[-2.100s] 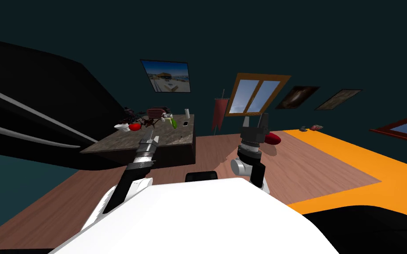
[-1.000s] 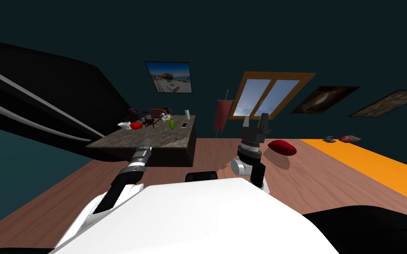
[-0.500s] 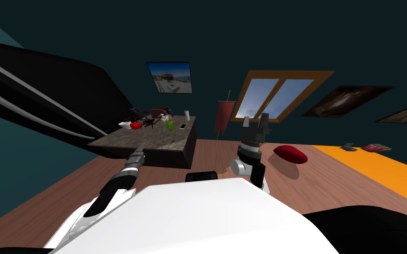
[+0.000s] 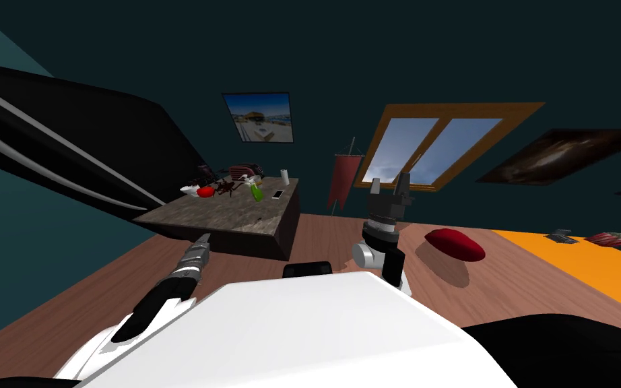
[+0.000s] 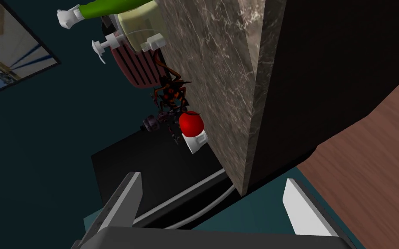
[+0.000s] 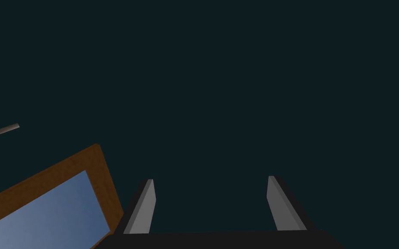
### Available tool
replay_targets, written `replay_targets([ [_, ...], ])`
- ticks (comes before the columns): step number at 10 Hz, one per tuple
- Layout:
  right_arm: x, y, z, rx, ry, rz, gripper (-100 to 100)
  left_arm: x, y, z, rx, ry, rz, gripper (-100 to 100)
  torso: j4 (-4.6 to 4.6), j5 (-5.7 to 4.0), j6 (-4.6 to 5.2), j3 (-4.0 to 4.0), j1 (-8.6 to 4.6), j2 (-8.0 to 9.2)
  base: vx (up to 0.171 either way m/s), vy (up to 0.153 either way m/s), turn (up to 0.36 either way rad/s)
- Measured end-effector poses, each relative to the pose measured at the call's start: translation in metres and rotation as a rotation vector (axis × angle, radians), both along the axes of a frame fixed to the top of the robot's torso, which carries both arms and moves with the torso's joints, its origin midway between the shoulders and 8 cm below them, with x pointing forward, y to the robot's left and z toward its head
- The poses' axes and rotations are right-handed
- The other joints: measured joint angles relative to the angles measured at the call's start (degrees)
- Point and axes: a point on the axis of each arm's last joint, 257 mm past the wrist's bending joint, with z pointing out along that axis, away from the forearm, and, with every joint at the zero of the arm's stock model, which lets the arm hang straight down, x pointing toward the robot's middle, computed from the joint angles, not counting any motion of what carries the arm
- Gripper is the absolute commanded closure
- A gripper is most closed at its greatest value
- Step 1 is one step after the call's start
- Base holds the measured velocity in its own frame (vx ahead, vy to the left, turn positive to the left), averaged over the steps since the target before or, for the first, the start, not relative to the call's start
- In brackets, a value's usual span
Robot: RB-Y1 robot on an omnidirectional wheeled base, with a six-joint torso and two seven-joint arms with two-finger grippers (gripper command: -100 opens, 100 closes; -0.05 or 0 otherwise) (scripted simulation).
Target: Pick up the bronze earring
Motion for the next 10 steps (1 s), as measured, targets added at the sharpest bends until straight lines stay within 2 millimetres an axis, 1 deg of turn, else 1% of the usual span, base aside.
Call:
replay_targets([
  [1,0.0,0.0,0.0,0.0,0.0,0.0,0,-0.003,0.003,-0.004,-0.005,0.016,0.012,-100,0.02,0.02,0.02,0.04,0.12,0.07,0.115,-0.108,0.103],
  [2,0.0,0.0,0.0,0.0,0.0,0.0,0,-0.013,0.015,-0.011,-0.009,0.046,0.042,-100,-0.01,0.0,-0.02,-0.04,-0.05,-0.09,0.107,-0.099,0.089],
  [3,0.0,0.0,0.0,0.0,0.0,0.0,0,-0.024,0.02,-0.016,-0.017,0.073,0.067,-100,-0.02,-0.02,0.0,-0.05,-0.04,-0.09,0.049,-0.034,0.007],
  [4,0.0,0.0,0.0,0.0,0.0,0.0,0,-0.027,0.024,-0.02,-0.022,0.089,0.08,-100,0.01,0.03,0.02,0.02,0.17,0.04,0.118,-0.07,0.109],
  [5,0.0,0.0,0.0,0.0,0.0,0.0,0,-0.038,0.035,-0.022,-0.026,0.116,0.109,-100,-0.01,0.02,-0.02,-0.05,0.09,-0.11,0.125,-0.077,0.089],
  [6,0.0,0.0,0.0,0.0,0.0,0.0,0,-0.047,0.041,-0.031,-0.037,0.146,0.138,-100,-0.04,0.02,0.01,-0.09,0.07,-0.16,0.144,-0.092,0.11],
  [7,0.0,0.0,0.0,0.0,0.0,0.0,0,-0.062,0.053,-0.037,-0.045,0.178,0.173,-100,-0.05,0.0,-0.01,-0.13,0.02,-0.23,0.115,-0.116,0.065],
  [8,0.0,0.0,0.0,0.0,0.0,0.0,0,-0.073,0.06,-0.041,-0.053,0.203,0.199,-100,-0.04,-0.02,0.01,-0.1,-0.06,-0.17,0.058,-0.072,0.004],
  [9,0.0,0.0,0.0,0.0,0.0,0.0,0,-0.079,0.063,-0.046,-0.061,0.224,0.217,-100,-0.01,0.0,0.02,-0.02,0.06,-0.02,0.131,-0.082,0.085],
  [10,0.0,0.0,0.0,0.0,0.0,0.0,0,-0.092,0.073,-0.05,-0.069,0.25,0.248,-100,-0.03,0.01,0.0,-0.09,0.05,-0.17,0.128,-0.1,0.072],
])
